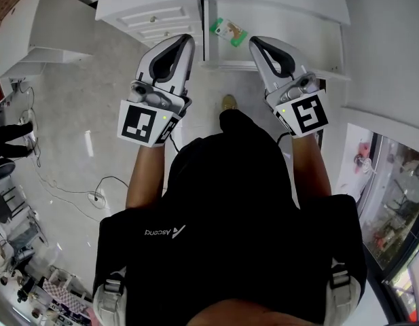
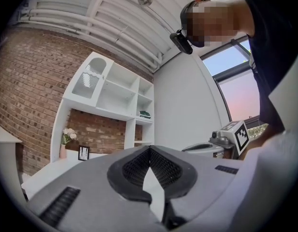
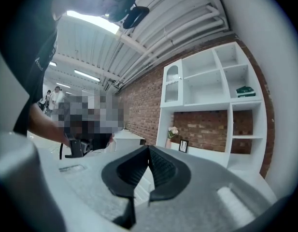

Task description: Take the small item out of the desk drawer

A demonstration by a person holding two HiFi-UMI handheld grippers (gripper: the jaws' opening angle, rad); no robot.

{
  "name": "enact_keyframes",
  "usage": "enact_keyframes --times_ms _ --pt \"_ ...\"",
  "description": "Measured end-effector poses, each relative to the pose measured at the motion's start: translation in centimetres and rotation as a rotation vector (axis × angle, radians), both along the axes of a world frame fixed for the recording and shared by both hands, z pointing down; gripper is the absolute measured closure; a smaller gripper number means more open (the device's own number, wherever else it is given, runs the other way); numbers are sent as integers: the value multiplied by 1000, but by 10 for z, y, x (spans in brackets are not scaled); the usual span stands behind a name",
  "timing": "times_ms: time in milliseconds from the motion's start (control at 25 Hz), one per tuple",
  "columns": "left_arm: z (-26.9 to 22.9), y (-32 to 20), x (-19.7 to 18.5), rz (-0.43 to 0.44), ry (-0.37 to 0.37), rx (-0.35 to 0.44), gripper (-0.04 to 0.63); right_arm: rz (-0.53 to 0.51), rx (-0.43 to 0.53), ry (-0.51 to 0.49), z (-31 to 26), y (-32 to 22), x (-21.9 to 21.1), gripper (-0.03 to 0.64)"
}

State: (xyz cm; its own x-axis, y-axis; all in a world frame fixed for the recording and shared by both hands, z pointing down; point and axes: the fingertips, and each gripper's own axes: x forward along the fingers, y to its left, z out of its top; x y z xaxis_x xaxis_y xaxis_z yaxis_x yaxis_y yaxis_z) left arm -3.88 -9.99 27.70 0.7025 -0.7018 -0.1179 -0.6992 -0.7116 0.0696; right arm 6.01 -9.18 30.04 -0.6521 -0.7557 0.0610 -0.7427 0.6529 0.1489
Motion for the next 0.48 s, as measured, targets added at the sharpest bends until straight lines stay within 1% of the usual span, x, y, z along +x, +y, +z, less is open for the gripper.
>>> enact_keyframes --times_ms 200,360,480 --pt "5 -35 20 -38 1 -3 597 -31 -18 25 19 -36 19 614" --pt "12 -59 31 -67 -4 -11 597 -60 -101 59 42 -59 22 614" --pt "14 -72 37 -82 -8 -21 597 -81 -144 86 56 -75 23 614"
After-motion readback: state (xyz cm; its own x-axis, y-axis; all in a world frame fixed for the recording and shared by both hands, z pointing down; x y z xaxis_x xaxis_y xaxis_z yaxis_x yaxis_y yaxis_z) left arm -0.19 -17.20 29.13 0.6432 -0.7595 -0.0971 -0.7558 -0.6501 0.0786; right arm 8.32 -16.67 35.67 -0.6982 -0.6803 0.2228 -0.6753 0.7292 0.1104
